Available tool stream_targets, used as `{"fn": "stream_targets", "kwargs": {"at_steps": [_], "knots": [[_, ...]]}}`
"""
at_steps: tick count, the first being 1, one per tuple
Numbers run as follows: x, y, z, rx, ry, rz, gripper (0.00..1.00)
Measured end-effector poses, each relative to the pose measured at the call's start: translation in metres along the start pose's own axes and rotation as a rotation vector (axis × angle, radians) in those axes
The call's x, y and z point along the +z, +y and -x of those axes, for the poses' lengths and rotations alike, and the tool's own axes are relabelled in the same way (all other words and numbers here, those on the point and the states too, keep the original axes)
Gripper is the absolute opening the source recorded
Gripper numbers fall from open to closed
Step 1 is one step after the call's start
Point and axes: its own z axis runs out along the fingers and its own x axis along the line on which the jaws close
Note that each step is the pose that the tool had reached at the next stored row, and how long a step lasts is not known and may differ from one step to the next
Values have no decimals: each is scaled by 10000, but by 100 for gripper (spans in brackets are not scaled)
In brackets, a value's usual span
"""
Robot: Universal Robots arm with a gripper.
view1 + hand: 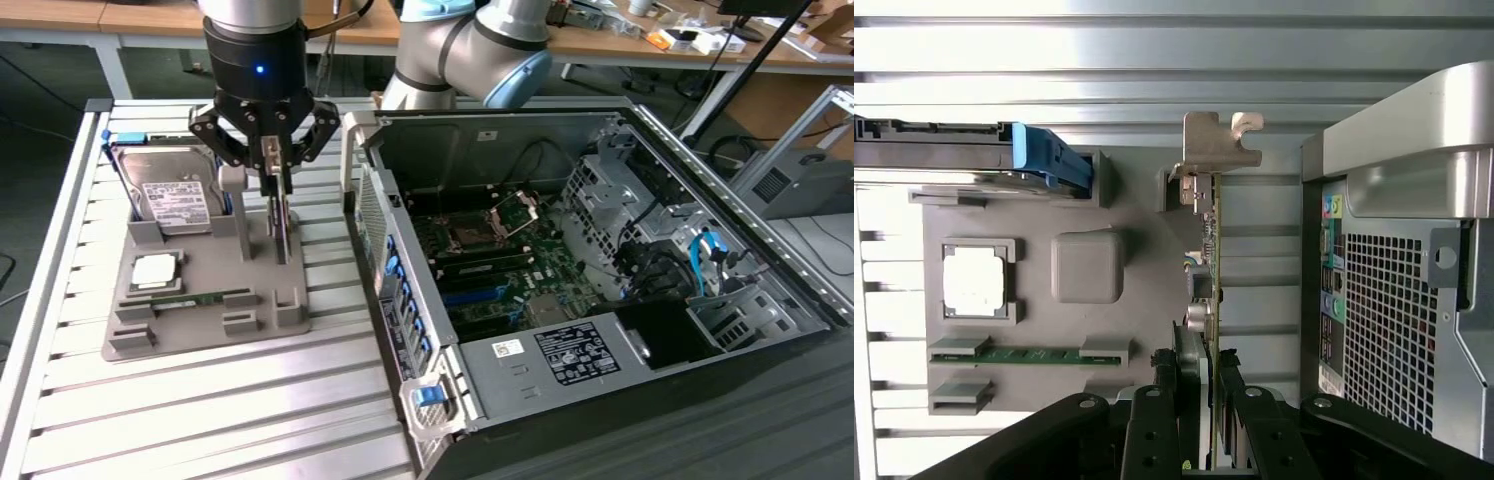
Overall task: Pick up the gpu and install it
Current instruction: 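Pick up the gpu and move the gpu toward the slot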
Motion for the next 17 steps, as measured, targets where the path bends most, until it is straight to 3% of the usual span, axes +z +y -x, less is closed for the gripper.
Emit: {"fn": "stream_targets", "kwargs": {"at_steps": [17], "knots": [[-46,-1,2,0,0,18,27]]}}
